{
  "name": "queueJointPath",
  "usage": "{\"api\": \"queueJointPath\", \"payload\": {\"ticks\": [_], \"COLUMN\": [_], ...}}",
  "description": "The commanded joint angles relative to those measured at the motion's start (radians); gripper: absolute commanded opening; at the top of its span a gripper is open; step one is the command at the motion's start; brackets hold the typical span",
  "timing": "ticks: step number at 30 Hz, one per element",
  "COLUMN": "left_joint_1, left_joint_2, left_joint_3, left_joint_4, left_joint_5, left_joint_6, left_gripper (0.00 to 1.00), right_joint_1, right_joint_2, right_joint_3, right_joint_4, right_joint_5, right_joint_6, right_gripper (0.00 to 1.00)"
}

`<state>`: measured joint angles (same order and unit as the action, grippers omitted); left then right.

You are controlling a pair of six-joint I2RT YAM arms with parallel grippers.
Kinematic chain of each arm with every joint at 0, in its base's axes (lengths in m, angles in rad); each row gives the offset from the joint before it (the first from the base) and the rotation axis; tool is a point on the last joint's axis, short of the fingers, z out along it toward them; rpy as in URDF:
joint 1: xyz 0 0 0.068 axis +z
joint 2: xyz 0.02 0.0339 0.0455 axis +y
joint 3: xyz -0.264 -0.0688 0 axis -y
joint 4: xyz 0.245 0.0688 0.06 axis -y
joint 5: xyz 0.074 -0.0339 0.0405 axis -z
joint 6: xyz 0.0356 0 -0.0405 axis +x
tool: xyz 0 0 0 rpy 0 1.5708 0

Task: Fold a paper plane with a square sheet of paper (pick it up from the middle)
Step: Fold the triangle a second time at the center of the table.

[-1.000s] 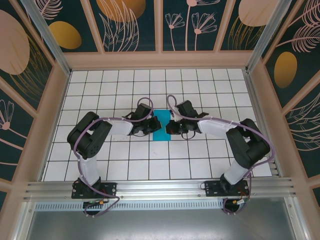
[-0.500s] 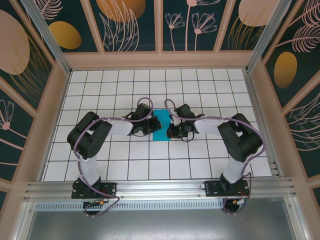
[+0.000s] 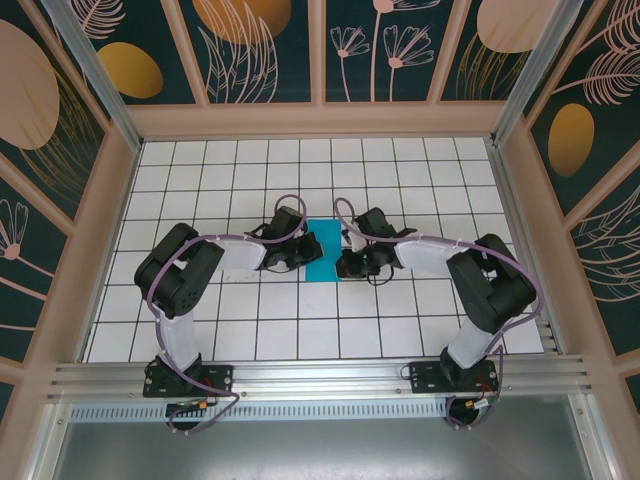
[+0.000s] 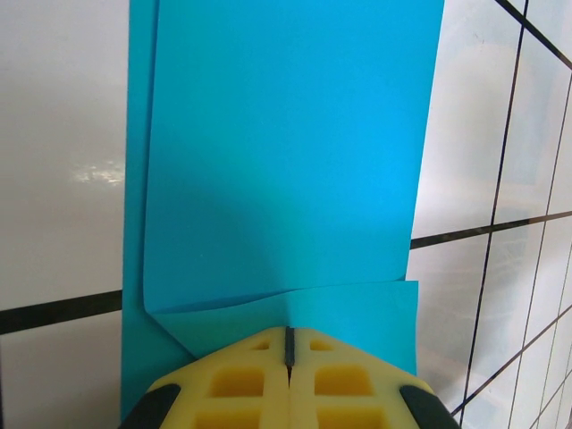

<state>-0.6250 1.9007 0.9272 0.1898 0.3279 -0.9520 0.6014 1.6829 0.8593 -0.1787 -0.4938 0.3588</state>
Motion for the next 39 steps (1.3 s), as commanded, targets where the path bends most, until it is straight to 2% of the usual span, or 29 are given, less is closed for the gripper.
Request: {"api": "queueJointPath", "payload": {"ticks": [1,11,15,19,28,34,39], "left_joint_1": [0.005,0.005,0.005,-0.002,-0.061,-0.070,-0.079], "left_joint_2": [0.043,0.012,-0.043,-0.116,-0.088,-0.056,-0.039], "left_joint_3": [-0.002,0.013,-0.010,-0.046,-0.070,-0.078,-0.080], "left_joint_4": [-0.119,-0.101,-0.019,0.085,0.124,0.101,0.120], "left_joint_5": [-0.066,-0.046,0.008,0.057,0.065,0.046,0.074], "left_joint_6": [0.013,0.088,0.102,0.062,-0.040,-0.072,-0.088], "left_gripper": [0.06,0.08,0.11,0.13,0.00,0.00,0.00], "right_joint_1": [-0.007,-0.010,-0.008,-0.005,0.000,0.000,0.001], "right_joint_2": [0.037,0.089,0.102,0.106,0.122,0.123,0.131], "right_joint_3": [0.038,0.002,-0.005,-0.008,-0.004,-0.005,-0.007], "right_joint_4": [0.031,-0.007,-0.028,-0.041,-0.048,-0.048,-0.048], "right_joint_5": [-0.021,0.057,0.083,0.102,0.106,0.108,0.109], "right_joint_6": [0.028,0.023,0.028,0.037,0.045,0.050,0.051], "right_gripper": [0.05,0.04,0.03,0.03,0.00,0.00,0.00]}}
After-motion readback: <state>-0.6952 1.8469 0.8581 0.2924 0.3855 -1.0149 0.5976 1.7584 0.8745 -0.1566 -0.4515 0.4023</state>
